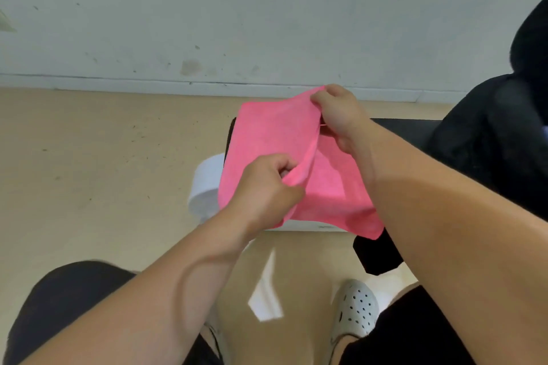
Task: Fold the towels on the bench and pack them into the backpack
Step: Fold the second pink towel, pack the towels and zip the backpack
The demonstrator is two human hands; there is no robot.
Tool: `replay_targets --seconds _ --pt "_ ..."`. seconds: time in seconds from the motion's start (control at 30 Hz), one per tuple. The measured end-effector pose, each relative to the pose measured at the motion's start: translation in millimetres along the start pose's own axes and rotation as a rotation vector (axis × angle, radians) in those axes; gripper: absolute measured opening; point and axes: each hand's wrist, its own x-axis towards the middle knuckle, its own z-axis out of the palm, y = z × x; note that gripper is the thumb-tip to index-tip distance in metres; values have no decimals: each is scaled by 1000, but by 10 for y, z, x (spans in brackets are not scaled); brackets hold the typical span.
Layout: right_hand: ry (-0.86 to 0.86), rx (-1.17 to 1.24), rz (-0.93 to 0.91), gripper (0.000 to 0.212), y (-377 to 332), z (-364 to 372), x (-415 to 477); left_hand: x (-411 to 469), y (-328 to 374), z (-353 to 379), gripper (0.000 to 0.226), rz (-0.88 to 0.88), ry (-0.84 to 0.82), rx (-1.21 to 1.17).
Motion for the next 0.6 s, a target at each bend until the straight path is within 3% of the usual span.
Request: replay_targets --seconds 0.1,0.27,0.4,0.6 --pt "77 -58 63 11 273 -183 -4 49 -41 258 14 21 -25 100" --pt "101 -59 95 61 676 -320 -4 88 -126 548 18 49 -79 227" --pt "18 -140 8 46 850 -336 38 139 -203 613 16 95 -99 275" --pt "-87 -249 -79 71 888 -430 60 179 -257 582 8 135 -84 367"
